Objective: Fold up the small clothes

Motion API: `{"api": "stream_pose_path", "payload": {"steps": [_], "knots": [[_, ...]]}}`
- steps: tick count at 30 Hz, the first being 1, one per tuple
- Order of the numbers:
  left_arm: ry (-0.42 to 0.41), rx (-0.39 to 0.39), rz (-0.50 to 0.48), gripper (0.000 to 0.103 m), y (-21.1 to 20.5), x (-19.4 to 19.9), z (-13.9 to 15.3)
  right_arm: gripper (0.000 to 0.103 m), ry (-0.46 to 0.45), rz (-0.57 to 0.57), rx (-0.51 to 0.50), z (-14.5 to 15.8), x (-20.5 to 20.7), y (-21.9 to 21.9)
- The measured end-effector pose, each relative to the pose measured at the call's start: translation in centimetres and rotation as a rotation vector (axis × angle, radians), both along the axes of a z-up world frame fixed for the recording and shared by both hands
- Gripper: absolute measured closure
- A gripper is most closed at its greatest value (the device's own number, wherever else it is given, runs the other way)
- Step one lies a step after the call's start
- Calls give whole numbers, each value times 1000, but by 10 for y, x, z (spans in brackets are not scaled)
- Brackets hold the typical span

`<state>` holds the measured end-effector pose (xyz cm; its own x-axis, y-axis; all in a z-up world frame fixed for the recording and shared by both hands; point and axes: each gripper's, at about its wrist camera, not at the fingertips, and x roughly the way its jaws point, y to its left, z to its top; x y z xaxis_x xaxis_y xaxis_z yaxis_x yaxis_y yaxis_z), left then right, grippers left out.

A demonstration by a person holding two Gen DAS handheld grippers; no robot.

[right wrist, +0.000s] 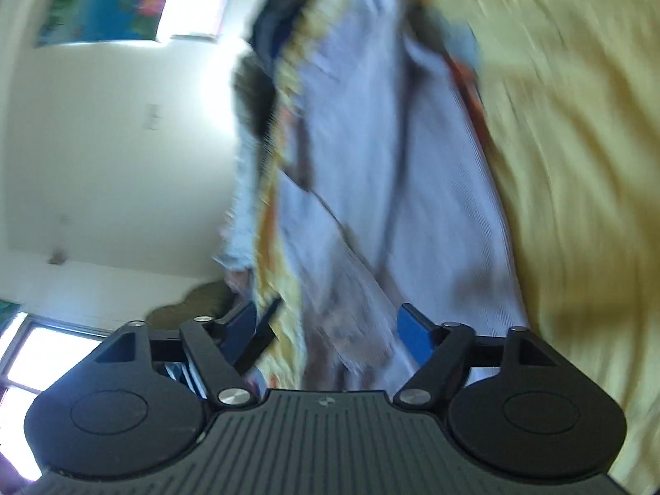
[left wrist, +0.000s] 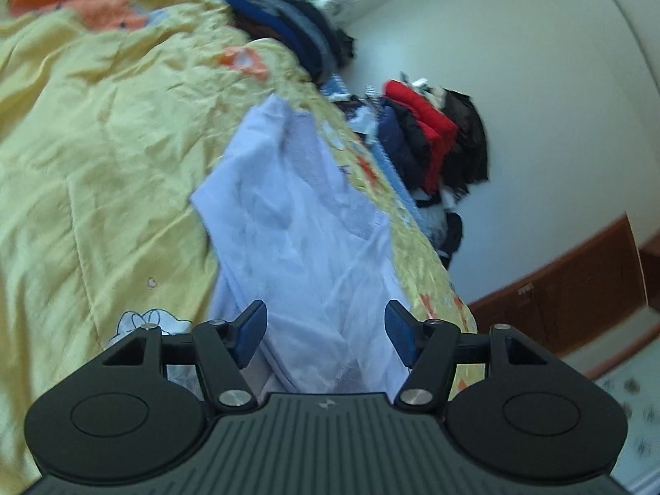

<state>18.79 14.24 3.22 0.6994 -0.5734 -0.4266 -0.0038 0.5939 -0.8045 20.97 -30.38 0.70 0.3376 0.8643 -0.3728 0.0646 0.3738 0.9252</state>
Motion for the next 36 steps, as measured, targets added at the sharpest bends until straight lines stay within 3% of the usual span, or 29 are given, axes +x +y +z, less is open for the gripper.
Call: {"api": "stream_pose_path", "payload": {"steps": [4,10,17,19,21,25,27,32,34,35,36], "knots": [[88,-22,72,40,3,15,-10,43,-8,27,-154,1,-3,27],[114,-33,84,40,6,16,-15,42,-12,49,-189,3,5,56],[97,-60,64,36,7,14,-14,49,-3,52,-238,8,5,56],[83,-62,57,34,6,14,-13,49,-70,-5,-312,20,-1,49],[93,-67,50,34,4,17,-16,41,-120,-44,-354,28,1,44],[135,-109,42,34,3,21,-24,38,-82,18,-302,16,17,54],[134,-116,44,34,4,21,-25,45,-80,65,-288,16,19,62],[145,-132,63,34,9,25,-28,79,-61,134,-315,11,17,68],[161,-151,65,34,10,28,-31,78,-67,143,-338,10,15,68],[169,-159,67,34,11,29,-32,92,-67,144,-340,9,14,67],[173,-167,70,34,11,31,-34,95,-68,135,-331,8,14,66]]}}
